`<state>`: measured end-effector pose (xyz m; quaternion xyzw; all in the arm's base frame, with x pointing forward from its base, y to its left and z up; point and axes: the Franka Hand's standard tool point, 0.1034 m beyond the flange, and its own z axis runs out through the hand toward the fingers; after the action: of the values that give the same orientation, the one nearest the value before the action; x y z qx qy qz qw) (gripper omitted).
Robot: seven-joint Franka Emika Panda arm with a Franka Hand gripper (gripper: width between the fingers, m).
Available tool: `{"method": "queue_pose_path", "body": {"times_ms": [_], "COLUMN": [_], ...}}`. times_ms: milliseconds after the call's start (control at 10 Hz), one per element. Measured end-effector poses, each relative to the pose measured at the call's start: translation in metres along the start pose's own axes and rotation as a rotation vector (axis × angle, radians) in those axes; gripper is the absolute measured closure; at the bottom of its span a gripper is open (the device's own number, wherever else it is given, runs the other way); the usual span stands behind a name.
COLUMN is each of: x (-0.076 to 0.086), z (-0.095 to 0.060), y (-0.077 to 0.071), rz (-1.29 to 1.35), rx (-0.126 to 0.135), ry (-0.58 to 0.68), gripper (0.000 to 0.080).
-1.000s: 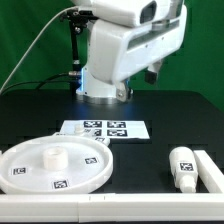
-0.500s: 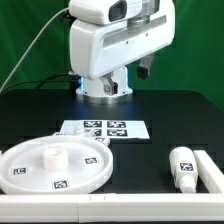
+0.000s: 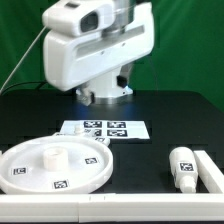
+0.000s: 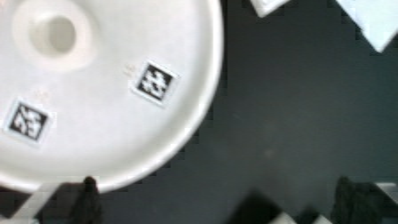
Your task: Assemble round table
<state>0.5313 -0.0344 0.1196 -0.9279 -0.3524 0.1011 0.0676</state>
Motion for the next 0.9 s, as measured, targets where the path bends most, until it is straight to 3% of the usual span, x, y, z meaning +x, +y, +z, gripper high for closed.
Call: {"method": "queue_pose_path", "body": {"times_ms": [200,600,700,900], "x": [-0.004,-0.001,0.011,0.049], "z": [0.015,0.013,0.010,0.000], "y": [0.022,0.019,0.011,-0.001], "rz": [-0.051,-0.022,0.058,0.188], "rx": [-0.012,-0.014,-0.029,-0.032], "ry": [0.035,0.033,0.022,0.005], "gripper": [0.0150,0.0150,0.0150,0.0150]}}
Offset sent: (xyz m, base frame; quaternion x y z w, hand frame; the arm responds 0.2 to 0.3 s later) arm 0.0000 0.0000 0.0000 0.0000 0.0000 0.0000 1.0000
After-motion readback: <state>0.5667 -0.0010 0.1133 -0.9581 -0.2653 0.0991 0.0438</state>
